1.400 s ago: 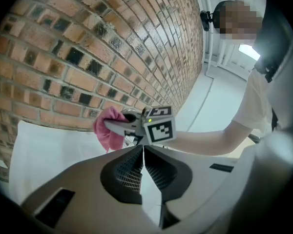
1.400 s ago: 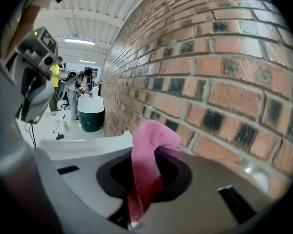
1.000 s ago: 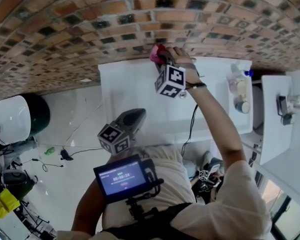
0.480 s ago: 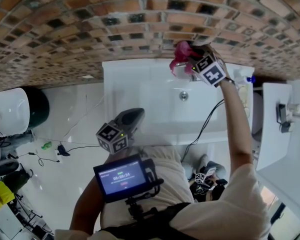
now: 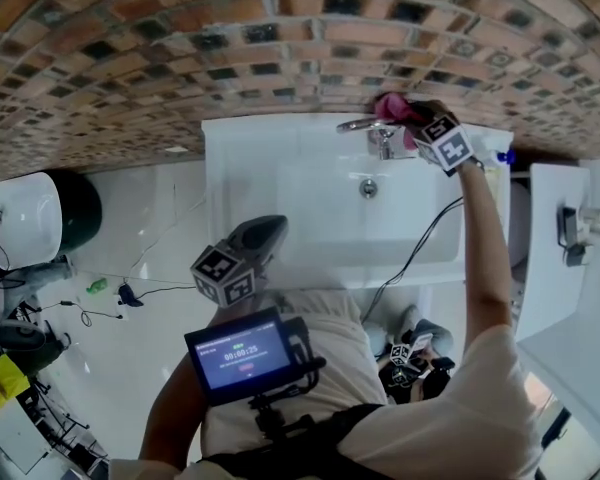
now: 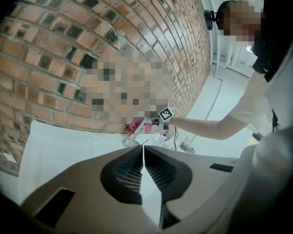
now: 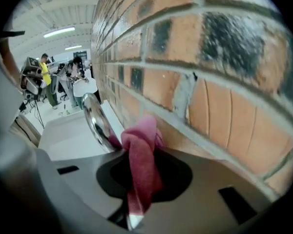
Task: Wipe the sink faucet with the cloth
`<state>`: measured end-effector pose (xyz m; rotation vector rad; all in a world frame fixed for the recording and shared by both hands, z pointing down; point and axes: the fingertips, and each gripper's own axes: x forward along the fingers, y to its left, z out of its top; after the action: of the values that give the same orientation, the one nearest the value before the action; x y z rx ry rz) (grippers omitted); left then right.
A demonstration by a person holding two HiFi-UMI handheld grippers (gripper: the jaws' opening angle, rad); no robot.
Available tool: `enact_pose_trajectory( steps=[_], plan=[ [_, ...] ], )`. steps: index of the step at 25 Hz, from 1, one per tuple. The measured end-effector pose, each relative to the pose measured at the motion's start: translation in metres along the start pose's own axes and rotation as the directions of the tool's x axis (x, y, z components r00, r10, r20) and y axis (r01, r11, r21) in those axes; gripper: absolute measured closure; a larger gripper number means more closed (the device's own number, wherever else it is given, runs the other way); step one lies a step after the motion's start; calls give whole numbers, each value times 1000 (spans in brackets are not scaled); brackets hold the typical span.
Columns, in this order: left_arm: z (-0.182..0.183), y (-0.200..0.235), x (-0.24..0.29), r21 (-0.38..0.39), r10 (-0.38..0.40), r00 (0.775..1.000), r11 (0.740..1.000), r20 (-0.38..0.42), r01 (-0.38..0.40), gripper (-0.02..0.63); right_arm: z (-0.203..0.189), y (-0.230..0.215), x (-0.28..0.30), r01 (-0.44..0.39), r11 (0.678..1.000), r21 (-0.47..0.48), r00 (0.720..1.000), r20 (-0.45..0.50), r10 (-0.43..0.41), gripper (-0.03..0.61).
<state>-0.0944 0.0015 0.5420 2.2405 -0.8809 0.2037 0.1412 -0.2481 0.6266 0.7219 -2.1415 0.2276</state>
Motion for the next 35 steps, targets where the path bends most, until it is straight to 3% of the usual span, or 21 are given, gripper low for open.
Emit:
enact_pose_trajectory(
  steps=[3,6,14,17,20,23,26,31,35],
  plan=[
    [-4,0,4,-8,6,1000,1000,-9,-7,614,-30,2,17,-72,997,-29,997,-14,71,518],
    [-8,-1,6,-3,14,999,1000,-29,-14,614,-59,5,39,-95,994,-55,994,-66,92,518],
    [-15,0,0,-17,55,997,998,-52,-56,614,-104,5,75,-115,993,17,975,-192,116,523],
    [-17,-3,3,0,52,997,999,-58,-52,614,-116,-10,63,-62,997,50,979,-193,70,522],
    [-16,-5,1,10,47,998,999,-46,-47,614,-111,-30,35,50,990,133,995,-96,-38,522],
    [-14,-6,-6,12,43,999,999,-19,-42,614,-101,-30,-13,147,947,285,986,38,-164,522],
    [-6,-7,-7,11,5,1000,1000,23,-6,614,-96,-13,-74,192,876,443,945,156,-286,518],
    [12,-18,-15,16,-87,993,996,83,86,614,-65,41,-160,158,757,634,861,287,-420,515],
    [36,-30,-29,75,-152,979,987,134,143,614,-20,93,-213,96,718,690,797,378,-470,515]
  ],
)
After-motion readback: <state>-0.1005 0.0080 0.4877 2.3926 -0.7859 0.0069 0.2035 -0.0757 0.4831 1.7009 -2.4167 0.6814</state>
